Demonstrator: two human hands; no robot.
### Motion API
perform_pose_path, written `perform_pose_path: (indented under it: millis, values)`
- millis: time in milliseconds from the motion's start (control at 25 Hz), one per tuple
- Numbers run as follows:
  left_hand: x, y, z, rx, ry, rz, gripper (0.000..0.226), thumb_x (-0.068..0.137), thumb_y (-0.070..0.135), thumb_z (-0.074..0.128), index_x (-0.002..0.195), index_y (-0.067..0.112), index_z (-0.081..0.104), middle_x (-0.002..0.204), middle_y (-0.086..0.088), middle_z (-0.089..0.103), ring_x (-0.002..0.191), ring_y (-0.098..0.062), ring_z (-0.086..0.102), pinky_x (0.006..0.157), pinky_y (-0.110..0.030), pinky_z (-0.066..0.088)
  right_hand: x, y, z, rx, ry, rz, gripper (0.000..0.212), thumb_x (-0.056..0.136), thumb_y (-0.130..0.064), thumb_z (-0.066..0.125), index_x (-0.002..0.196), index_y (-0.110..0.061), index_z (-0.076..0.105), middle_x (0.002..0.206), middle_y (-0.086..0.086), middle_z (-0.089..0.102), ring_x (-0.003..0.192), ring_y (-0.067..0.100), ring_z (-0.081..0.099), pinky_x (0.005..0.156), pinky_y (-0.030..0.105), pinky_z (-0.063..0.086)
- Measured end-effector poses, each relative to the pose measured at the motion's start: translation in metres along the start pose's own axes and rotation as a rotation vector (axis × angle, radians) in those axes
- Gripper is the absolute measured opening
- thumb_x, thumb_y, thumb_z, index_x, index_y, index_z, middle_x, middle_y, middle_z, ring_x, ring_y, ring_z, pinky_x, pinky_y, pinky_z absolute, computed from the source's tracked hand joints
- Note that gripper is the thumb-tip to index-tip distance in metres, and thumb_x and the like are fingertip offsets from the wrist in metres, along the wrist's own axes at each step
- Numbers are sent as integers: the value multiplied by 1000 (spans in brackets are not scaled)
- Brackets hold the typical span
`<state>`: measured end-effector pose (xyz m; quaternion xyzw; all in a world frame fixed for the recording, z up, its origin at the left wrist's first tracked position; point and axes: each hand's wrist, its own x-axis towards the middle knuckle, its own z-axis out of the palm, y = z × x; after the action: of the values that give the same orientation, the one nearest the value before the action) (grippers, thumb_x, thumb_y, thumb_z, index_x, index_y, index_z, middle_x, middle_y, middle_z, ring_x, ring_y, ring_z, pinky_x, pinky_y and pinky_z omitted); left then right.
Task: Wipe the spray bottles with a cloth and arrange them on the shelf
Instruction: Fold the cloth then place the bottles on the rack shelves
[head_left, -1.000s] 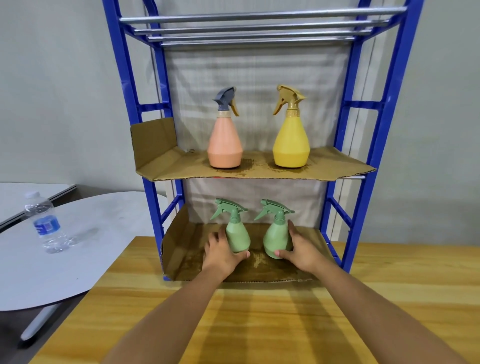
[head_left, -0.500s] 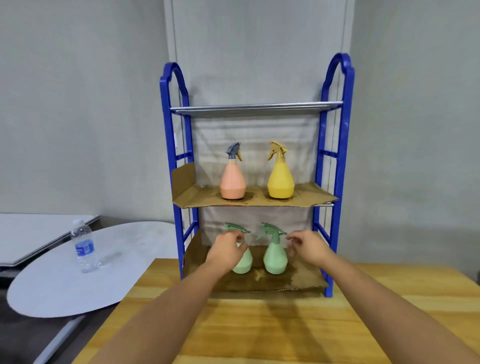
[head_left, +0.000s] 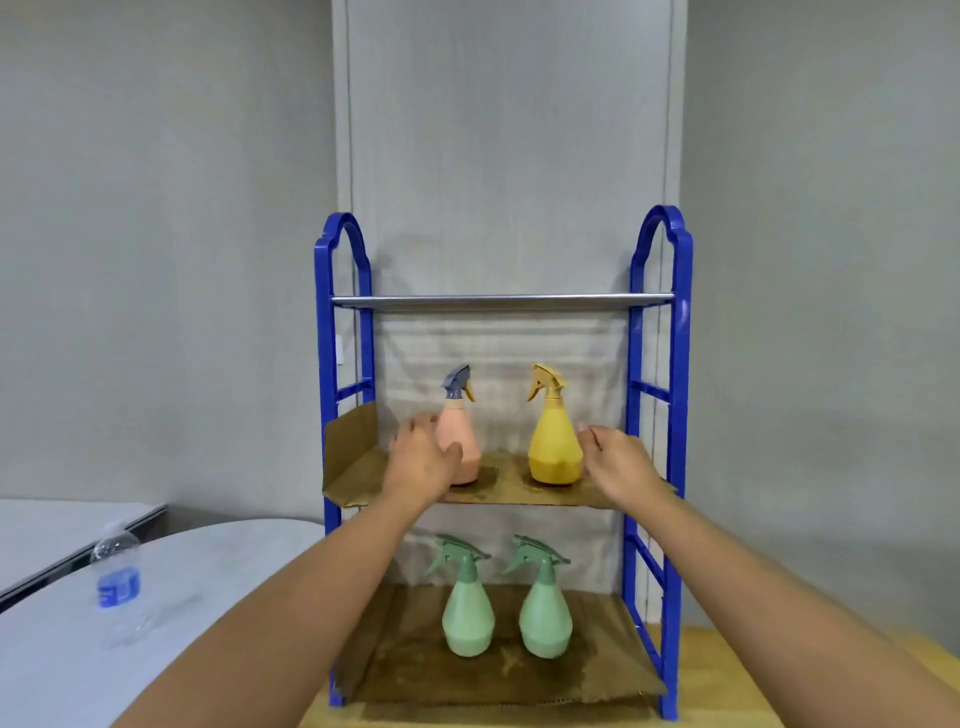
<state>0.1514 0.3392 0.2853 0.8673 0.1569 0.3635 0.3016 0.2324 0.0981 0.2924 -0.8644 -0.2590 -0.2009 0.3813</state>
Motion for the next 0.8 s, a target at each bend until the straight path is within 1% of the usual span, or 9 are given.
perform_pose_path:
  millis: [40, 120, 160, 240, 320, 440, 600, 720, 800]
  values:
    - [12, -4, 1, -10, -61, -58, 66, 89, 27, 63, 148, 11, 38, 142, -13, 47, 129, -34, 48, 105, -44, 44, 12, 4, 5, -53, -4, 4, 51, 106, -42, 31, 97, -7, 66, 90, 13, 70, 85, 28, 64, 84, 44, 53]
    - [29, -14, 6, -73, -211, -145, 76, 88, 25, 62, 153, 11, 25, 143, -13, 45, 127, -32, 49, 100, -41, 46, 26, 12, 16, -160, -41, 75, 55, 101, -56, 33, 124, -13, 57, 117, 16, 61, 108, 32, 58, 93, 45, 49]
    - [38, -18, 9, -107, -279, -177, 76, 88, 23, 62, 153, 11, 23, 138, -11, 48, 121, -29, 51, 96, -39, 46, 35, 15, 22, -226, -61, 123, 64, 95, -65, 38, 137, -18, 46, 130, 14, 54, 119, 35, 52, 96, 46, 46]
    - [43, -22, 5, -194, -375, -207, 69, 88, 21, 63, 148, 12, 30, 131, -6, 53, 115, -24, 54, 97, -38, 47, 40, 15, 28, -287, -87, 178, 87, 82, -77, 50, 145, -21, 32, 140, 13, 45, 130, 36, 43, 101, 50, 42]
    - [50, -28, 10, -229, -429, -161, 64, 89, 18, 66, 146, 14, 37, 130, -5, 56, 115, -22, 56, 97, -35, 48, 49, 17, 39, -288, -89, 192, 96, 75, -79, 59, 144, -19, 30, 140, 12, 44, 130, 36, 44, 101, 49, 42]
    - [54, -34, 14, -233, -407, -142, 72, 83, 22, 75, 145, 14, 40, 123, -1, 55, 112, -19, 56, 93, -30, 48, 55, 18, 47, -253, -102, 168, 97, 74, -69, 70, 146, -18, 28, 140, 10, 47, 126, 33, 49, 98, 47, 45]
    - [51, -31, 24, 12, -341, -133, 97, 58, 60, 77, 140, 22, 42, 135, -7, 46, 121, -27, 48, 106, -45, 46, 55, 23, 42, -40, -198, 143, 100, 83, -47, 74, 155, -19, 10, 142, 10, 50, 120, 31, 55, 94, 40, 48]
    - [51, -27, 28, 91, -312, -157, 91, 70, 58, 76, 143, 19, 36, 138, -11, 37, 129, -32, 40, 108, -44, 40, 56, 24, 36, -66, -248, 139, 85, 85, -46, 69, 149, -17, 21, 135, 10, 53, 110, 25, 55, 92, 39, 50]
    - [52, -27, 24, -17, -385, -170, 86, 73, 47, 74, 143, 16, 34, 136, -8, 43, 124, -28, 46, 106, -45, 44, 57, 20, 37, -78, -237, 140, 87, 82, -51, 70, 149, -19, 24, 139, 11, 46, 117, 28, 52, 95, 39, 48]
